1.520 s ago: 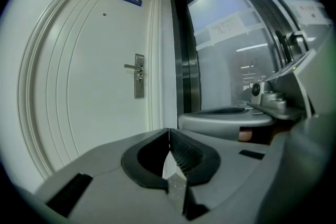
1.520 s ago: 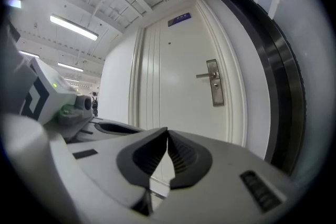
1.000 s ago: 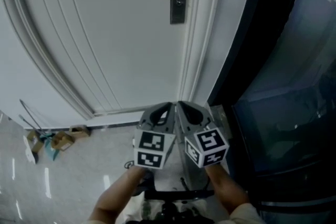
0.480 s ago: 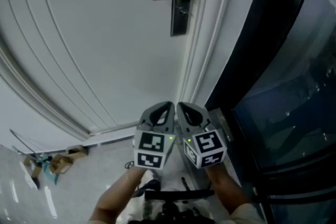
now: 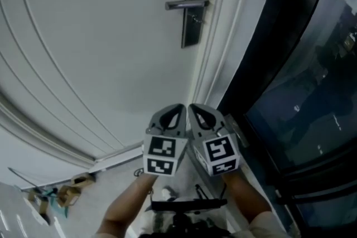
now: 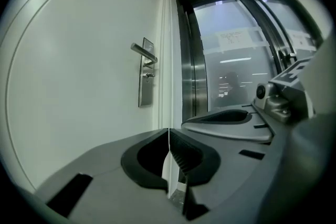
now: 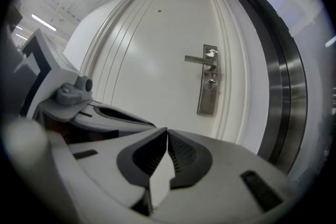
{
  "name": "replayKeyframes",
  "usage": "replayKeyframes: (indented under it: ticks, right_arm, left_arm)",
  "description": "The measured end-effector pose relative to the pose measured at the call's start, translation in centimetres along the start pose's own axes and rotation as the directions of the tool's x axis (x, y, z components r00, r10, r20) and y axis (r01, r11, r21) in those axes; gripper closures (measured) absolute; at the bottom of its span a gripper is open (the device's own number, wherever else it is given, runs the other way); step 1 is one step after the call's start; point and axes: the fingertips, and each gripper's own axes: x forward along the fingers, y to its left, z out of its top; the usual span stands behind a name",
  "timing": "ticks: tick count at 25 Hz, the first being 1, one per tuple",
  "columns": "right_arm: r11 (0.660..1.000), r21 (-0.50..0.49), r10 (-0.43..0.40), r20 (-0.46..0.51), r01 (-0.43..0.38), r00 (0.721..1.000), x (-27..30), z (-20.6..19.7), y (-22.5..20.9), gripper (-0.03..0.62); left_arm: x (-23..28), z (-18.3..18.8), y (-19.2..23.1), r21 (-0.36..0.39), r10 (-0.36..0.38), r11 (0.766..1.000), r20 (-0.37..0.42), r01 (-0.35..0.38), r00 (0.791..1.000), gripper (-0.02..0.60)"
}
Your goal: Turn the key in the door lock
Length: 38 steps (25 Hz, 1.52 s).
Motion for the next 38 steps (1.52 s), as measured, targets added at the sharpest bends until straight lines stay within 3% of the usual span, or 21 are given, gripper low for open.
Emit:
replayKeyframes:
  ticks: [10,14,21,27,29,33,34,36,38]
  right_arm:
    - [0.976,-0.217,-0.036,0.012,0.038,0.999,3.0,2.7,-3.3,0.56]
    - [0.938,-0.343,-0.035,0.04,0.046,0.999,4.1,4.6,-5.6,0.56]
    - [0.79,-0.607,-0.04,0.088,0.085,0.995,6.5,8.4,-10.3,0.56]
    - [0.667,-0.741,-0.028,0.078,0.077,0.997,8.9,10.7,-13.3,0.545]
    - [0.609,-0.788,-0.031,0.083,0.085,0.996,9.8,11.4,-14.0,0.545]
    - [0.447,-0.888,-0.043,0.094,0.104,0.995,12.2,12.5,-14.3,0.543]
    - [0.426,-0.899,-0.049,0.088,0.101,0.995,13.0,12.5,-14.3,0.528]
    - [0.424,-0.901,-0.069,0.068,0.091,0.995,14.3,12.4,-14.4,0.503]
    - [0.454,-0.886,-0.097,0.057,0.095,0.994,15.2,12.4,-14.9,0.497]
  left_arm:
    - [2.9,2.6,1.9,0.025,-0.025,0.999,0.032,0.025,0.999,0.561]
    - [4.2,3.9,2.4,0.034,-0.015,0.999,0.042,0.014,0.999,0.561]
    - [7.6,6.4,3.3,0.061,0.015,0.998,0.066,-0.019,0.998,0.561]
    - [9.9,8.1,4.0,0.065,0.044,0.997,0.089,-0.05,0.995,0.561]
    - [10.5,8.3,4.5,0.068,0.058,0.996,0.09,-0.064,0.994,0.561]
    - [11.1,8.8,5.4,0.061,0.078,0.995,0.095,-0.084,0.992,0.561]
    - [11.2,8.9,5.5,0.058,0.08,0.995,0.097,-0.086,0.992,0.561]
    - [11.3,8.9,5.4,0.054,0.082,0.995,0.1,-0.087,0.992,0.561]
    - [11.2,8.9,5.2,0.054,0.079,0.995,0.102,-0.085,0.992,0.561]
